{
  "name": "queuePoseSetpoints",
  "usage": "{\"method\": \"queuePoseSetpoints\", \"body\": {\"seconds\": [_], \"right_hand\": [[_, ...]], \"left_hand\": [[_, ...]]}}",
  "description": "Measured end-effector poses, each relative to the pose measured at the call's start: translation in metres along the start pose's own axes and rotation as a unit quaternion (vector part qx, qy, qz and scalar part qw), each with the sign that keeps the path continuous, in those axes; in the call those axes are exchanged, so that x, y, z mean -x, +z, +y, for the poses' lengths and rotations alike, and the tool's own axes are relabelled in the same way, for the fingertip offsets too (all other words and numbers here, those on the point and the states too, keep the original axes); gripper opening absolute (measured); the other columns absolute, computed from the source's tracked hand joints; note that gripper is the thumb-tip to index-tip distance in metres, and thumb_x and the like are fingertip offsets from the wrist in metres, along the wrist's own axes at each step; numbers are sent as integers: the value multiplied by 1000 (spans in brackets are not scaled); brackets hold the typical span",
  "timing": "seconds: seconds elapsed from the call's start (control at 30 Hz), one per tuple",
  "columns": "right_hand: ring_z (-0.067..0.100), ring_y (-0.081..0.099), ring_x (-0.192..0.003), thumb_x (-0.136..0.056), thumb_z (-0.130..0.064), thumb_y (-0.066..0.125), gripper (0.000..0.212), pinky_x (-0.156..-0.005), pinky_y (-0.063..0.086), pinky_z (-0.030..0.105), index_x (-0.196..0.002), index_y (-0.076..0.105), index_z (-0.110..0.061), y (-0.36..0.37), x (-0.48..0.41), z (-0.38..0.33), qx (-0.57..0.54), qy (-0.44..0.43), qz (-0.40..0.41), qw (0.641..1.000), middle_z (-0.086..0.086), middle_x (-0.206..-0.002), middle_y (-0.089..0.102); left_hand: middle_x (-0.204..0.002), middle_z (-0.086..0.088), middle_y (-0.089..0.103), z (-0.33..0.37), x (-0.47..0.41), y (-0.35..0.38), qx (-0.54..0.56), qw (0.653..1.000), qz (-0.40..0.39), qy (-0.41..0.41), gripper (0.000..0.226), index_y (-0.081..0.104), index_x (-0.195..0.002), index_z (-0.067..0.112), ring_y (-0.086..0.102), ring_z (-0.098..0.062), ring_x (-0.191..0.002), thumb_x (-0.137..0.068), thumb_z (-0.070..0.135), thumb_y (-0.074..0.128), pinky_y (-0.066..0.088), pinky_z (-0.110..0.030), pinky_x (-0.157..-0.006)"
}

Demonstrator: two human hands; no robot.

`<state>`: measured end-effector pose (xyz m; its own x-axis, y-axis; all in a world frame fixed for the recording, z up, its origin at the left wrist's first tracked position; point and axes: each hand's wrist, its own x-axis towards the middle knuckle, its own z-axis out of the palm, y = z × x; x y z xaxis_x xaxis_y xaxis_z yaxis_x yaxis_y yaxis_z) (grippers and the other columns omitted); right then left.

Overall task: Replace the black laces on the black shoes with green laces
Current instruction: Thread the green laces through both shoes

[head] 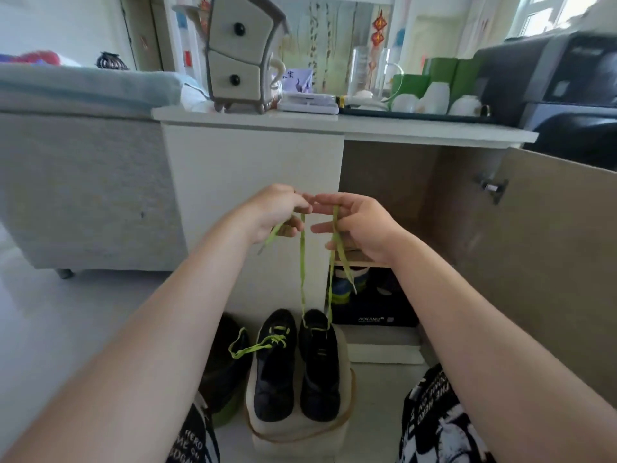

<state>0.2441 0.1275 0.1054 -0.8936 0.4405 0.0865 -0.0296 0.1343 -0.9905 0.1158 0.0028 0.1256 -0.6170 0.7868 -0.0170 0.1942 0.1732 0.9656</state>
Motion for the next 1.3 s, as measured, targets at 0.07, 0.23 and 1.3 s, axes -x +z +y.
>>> {"method": "queuePoseSetpoints", "body": {"seconds": [0.07, 0.23, 1.3], "right_hand": [[24, 75, -93, -94, 12, 53, 38, -70, 63, 40, -124, 63, -9, 0, 0, -14, 28, -6, 38, 999, 4, -110, 75], [14, 48, -53, -106, -39, 42, 41, -49, 41, 28, -90, 71, -14, 1, -3, -36, 188, 18, 118, 975, 4, -74, 58], [12, 29, -51, -107, -29, 41, 31, -47, 26, 27, -106, 65, -11, 2, -25, -72, 139, -7, 106, 984, 2, -69, 42]], "left_hand": [[-102, -7, 63, 10, 2, -2, 2, 1000, 3, 13, 19, 61, -107, 11, 57, -12, -59, -97, 3, 47, 47, -22, -48], [-100, -6, 71, 27, 6, -4, -57, 997, 41, 40, 22, 55, -120, 5, 64, -13, -62, -100, 2, 46, 50, -22, -52], [-103, -15, 65, 54, 1, 0, 76, 984, 77, 141, 29, 61, -109, 12, 68, -28, -91, -92, -3, 42, 59, -44, -87]]}}
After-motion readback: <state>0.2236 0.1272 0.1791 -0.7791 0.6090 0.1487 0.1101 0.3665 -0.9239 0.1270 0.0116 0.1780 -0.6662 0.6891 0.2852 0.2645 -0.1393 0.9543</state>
